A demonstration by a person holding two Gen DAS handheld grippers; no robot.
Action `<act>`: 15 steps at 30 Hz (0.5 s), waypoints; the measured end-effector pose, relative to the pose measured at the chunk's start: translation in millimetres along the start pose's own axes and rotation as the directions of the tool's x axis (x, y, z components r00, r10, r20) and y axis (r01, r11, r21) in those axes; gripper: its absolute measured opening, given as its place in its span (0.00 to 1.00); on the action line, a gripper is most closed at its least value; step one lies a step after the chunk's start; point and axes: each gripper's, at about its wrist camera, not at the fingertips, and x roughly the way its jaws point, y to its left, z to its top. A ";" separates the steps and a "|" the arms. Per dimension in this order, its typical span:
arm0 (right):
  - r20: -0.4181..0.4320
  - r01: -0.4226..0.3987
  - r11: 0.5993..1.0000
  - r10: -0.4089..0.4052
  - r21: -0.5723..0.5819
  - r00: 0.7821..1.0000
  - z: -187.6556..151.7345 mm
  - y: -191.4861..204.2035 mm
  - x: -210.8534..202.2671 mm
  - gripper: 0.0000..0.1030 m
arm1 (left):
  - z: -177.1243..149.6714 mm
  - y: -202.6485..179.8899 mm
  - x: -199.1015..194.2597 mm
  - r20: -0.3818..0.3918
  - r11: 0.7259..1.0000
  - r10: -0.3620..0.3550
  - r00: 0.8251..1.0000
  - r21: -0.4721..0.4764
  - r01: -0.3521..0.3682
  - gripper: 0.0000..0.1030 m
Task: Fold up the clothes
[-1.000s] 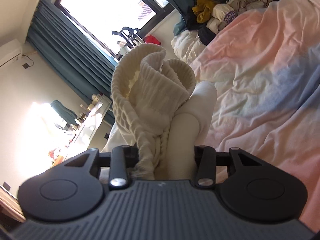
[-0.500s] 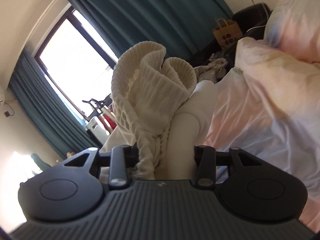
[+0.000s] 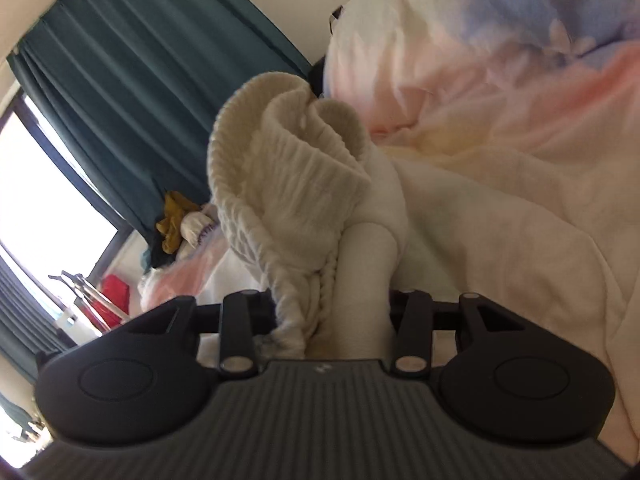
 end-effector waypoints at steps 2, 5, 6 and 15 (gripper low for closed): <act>-0.017 0.049 0.998 -0.049 -0.031 0.999 -11.9 -6.0 12.8 0.44 | -7.3 9.7 13.6 -0.008 0.999 0.023 1.000 0.022 -0.023 0.51; -0.006 0.064 0.998 -0.064 -0.027 0.998 -16.8 -6.6 19.7 0.46 | -5.5 10.1 17.3 -0.027 0.997 0.054 0.998 0.049 -0.052 0.54; -0.007 0.064 0.998 -0.064 -0.017 0.998 -17.2 -6.7 19.0 0.46 | -2.7 7.8 15.7 -0.035 0.997 0.063 0.997 0.056 -0.061 0.56; 0.006 0.138 0.990 -0.138 0.014 0.990 -10.0 16.6 -18.2 0.64 | 2.1 -45.3 -58.9 0.020 0.968 0.172 0.985 0.185 -0.173 0.89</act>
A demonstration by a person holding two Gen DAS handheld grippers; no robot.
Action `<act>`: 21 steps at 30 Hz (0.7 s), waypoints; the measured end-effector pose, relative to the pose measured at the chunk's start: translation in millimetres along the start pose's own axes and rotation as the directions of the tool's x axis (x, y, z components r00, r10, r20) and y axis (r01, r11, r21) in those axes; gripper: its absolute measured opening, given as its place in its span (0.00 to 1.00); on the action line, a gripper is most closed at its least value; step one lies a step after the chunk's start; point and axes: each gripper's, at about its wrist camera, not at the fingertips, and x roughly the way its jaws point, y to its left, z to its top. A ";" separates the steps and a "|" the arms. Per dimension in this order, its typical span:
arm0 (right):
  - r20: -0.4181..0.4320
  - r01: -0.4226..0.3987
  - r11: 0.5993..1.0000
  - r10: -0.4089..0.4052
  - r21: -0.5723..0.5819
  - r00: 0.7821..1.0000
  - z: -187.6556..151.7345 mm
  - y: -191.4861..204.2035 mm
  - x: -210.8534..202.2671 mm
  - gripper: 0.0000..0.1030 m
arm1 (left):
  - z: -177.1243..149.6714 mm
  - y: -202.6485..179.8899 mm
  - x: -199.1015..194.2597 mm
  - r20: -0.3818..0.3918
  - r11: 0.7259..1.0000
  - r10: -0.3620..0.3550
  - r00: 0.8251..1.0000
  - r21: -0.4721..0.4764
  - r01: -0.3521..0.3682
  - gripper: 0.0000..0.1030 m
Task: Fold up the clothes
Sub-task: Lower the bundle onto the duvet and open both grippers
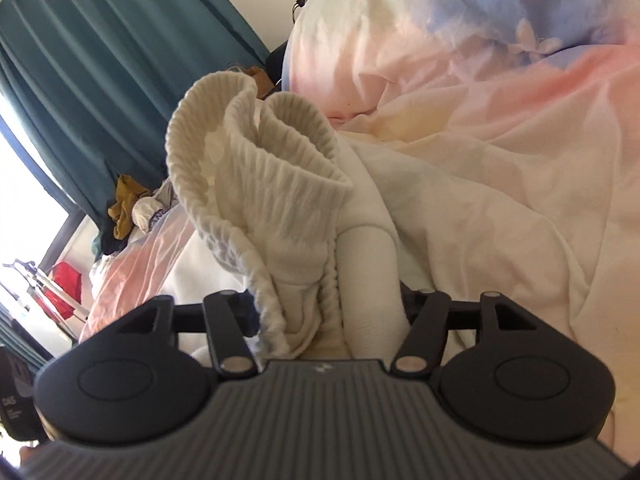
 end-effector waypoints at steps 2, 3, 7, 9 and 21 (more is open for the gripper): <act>0.020 0.024 1.000 -0.024 0.004 1.000 0.5 3.5 -16.4 0.72 | 1.2 -7.2 -26.6 0.046 1.000 0.012 0.999 0.029 -0.013 0.97; 0.040 0.031 0.999 -0.031 -0.007 0.999 1.6 6.6 -25.6 0.78 | 2.0 -12.2 -39.7 0.062 0.999 0.018 0.998 0.042 -0.020 0.97; 0.110 0.054 0.997 -0.048 -0.057 0.993 6.9 23.8 -64.2 0.84 | 4.4 -32.1 -92.9 0.122 0.995 0.035 0.992 0.086 -0.046 1.00; 0.140 0.062 0.994 -0.049 -0.086 0.989 9.8 34.7 -84.3 0.87 | 4.8 -40.0 -117.2 0.144 0.995 0.037 0.989 0.092 -0.050 1.00; 0.151 0.033 0.934 0.023 -0.354 0.988 -17.9 130.3 -205.3 0.87 | -42.9 -97.4 -288.6 0.231 0.980 0.068 0.971 0.169 -0.109 1.00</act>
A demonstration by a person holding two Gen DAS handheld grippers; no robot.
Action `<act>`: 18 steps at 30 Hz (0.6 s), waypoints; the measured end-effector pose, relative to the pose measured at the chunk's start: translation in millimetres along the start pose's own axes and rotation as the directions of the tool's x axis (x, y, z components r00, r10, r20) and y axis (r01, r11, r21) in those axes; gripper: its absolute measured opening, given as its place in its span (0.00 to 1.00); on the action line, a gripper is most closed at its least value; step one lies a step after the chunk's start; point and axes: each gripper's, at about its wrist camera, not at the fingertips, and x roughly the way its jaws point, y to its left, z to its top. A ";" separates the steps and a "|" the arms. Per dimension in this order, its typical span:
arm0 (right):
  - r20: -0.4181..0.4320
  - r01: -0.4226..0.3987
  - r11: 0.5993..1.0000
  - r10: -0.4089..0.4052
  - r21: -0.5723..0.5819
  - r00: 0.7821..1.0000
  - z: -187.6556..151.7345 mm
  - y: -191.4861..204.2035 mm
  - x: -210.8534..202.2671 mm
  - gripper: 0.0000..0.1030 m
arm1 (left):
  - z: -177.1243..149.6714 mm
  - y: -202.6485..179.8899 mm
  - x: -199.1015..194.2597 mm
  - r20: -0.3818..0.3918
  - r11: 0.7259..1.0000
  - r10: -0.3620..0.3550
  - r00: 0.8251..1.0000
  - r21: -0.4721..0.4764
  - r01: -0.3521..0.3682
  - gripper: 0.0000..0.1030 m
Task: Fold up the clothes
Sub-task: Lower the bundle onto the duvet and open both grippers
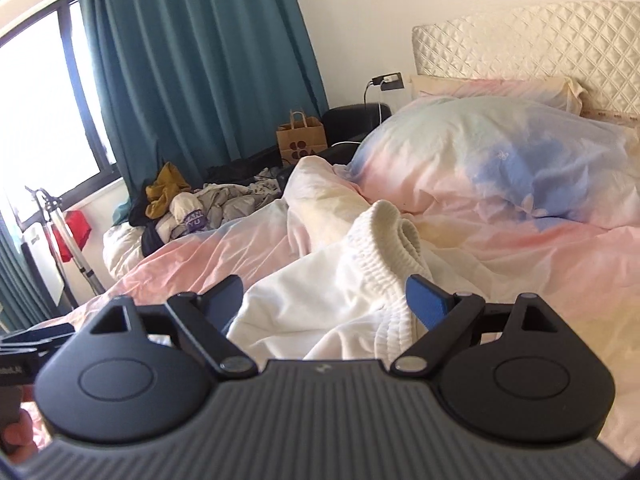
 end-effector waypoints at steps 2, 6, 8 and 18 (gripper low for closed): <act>0.004 -0.009 1.000 0.009 -0.021 1.000 -0.8 13.8 -17.9 0.87 | -5.5 -4.1 -25.5 0.015 1.000 0.019 1.000 0.017 -0.019 1.00; 0.022 -0.022 0.997 0.024 -0.080 0.999 -4.4 44.5 -52.6 0.87 | -17.0 -6.4 -68.2 0.033 0.998 0.062 0.998 0.031 -0.063 1.00; 0.031 -0.023 0.994 0.026 -0.104 0.999 -7.9 58.6 -66.3 0.87 | -22.9 -3.9 -86.6 0.034 0.997 0.076 0.997 0.016 -0.076 1.00; 0.052 -0.003 0.982 0.014 -0.189 0.999 -46.2 109.2 -104.4 0.88 | -50.9 23.6 -149.9 0.075 0.992 0.122 0.990 -0.042 -0.119 1.00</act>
